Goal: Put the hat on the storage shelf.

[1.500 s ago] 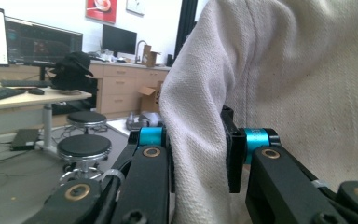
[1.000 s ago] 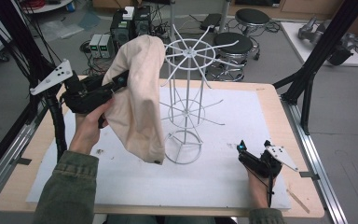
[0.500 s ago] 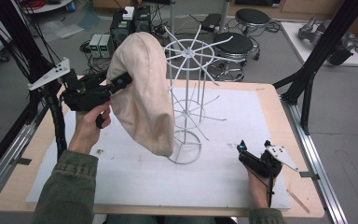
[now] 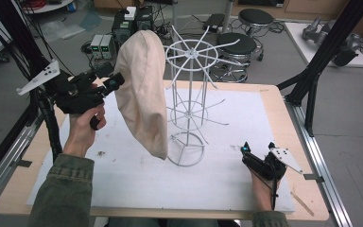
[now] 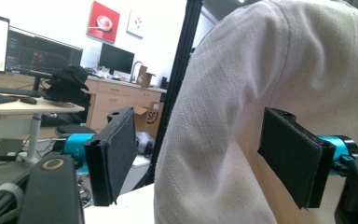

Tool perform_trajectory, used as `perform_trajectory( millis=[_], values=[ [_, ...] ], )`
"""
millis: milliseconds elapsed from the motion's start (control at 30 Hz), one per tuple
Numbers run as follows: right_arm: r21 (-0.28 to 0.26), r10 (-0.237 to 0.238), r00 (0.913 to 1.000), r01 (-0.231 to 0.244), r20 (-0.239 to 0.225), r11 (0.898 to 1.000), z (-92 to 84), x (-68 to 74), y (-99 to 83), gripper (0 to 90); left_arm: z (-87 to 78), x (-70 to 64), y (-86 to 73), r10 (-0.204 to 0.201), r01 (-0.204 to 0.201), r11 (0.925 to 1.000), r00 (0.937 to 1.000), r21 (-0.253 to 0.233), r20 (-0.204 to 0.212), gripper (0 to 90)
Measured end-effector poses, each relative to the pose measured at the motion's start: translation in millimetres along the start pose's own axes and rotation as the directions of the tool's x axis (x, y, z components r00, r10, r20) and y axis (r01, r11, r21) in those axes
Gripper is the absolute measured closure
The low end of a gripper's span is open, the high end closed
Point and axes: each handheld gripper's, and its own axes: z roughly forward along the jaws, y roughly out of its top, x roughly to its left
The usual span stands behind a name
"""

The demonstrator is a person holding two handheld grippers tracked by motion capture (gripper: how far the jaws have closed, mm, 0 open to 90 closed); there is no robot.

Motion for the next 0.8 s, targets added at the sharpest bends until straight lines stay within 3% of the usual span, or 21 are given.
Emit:
perform_trajectory(
  millis=[500,800],
  values=[
    [0.002,0.0,1.0,0.0,0.001,1.0,0.0,-0.3,0.0,4.6,-33.7,1.1,-2.3,0.027,-0.028,0.9996,0.998,-0.011,-0.057,27.0],
    [0.003,-0.003,1.0,0.003,0.002,1.0,-0.2,-0.1,0.0,4.7,-59.1,0.6,-10.8,0.03,-0.032,0.9992,0.9977,-0.024,-0.061,27.1]
  ],
)
